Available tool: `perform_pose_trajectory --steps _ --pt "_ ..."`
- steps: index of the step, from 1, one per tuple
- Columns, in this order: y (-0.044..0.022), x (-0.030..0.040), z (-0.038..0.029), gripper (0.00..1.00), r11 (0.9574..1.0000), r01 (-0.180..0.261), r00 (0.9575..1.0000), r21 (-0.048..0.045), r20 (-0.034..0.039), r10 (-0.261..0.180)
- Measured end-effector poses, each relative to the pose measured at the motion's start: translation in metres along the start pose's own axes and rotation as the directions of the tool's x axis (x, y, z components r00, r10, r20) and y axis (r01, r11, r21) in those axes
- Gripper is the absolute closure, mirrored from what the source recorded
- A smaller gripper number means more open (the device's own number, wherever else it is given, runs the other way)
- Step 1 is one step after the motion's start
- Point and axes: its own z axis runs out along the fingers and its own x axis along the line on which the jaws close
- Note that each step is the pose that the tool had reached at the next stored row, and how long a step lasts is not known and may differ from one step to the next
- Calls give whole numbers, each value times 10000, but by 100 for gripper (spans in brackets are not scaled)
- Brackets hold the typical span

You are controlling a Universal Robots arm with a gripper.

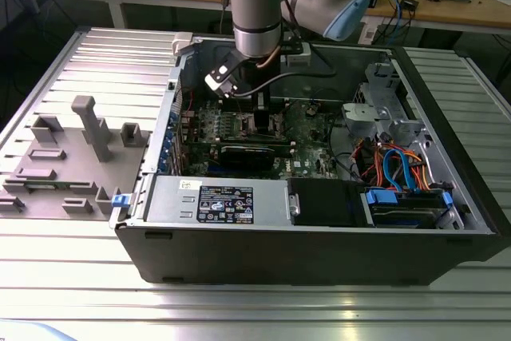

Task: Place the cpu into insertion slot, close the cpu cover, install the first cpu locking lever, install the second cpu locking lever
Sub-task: 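Place the cpu into insertion slot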

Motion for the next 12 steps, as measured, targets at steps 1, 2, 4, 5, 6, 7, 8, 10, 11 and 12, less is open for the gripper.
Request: perform_pose_trajectory --steps 1,2,4,5,6,7,8,10,11,12 --pt "-1 0 3 46 10000 1 10000 1 2 -1" --pt "-1 0 5 46 10000 1 10000 2 2 -1" --pt "-2 0 11 46 10000 1 10000 2 2 -1" --pt "-2 0 13 46 10000 1 10000 2 2 -1" --pt "-2 0 16 46 10000 1 10000 3 3 -1" --pt "-3 0 21 46 10000 1 10000 4 5 -1" --pt "-4 0 25 46 10000 1 10000 5 5 -1" --pt "-5 0 29 46 10000 1 10000 4 5 -1" --pt "-4 1 31 46 10000 1 10000 3 3 -1" --pt "-4 1 31 46 10000 1 10000 2 3 -1"
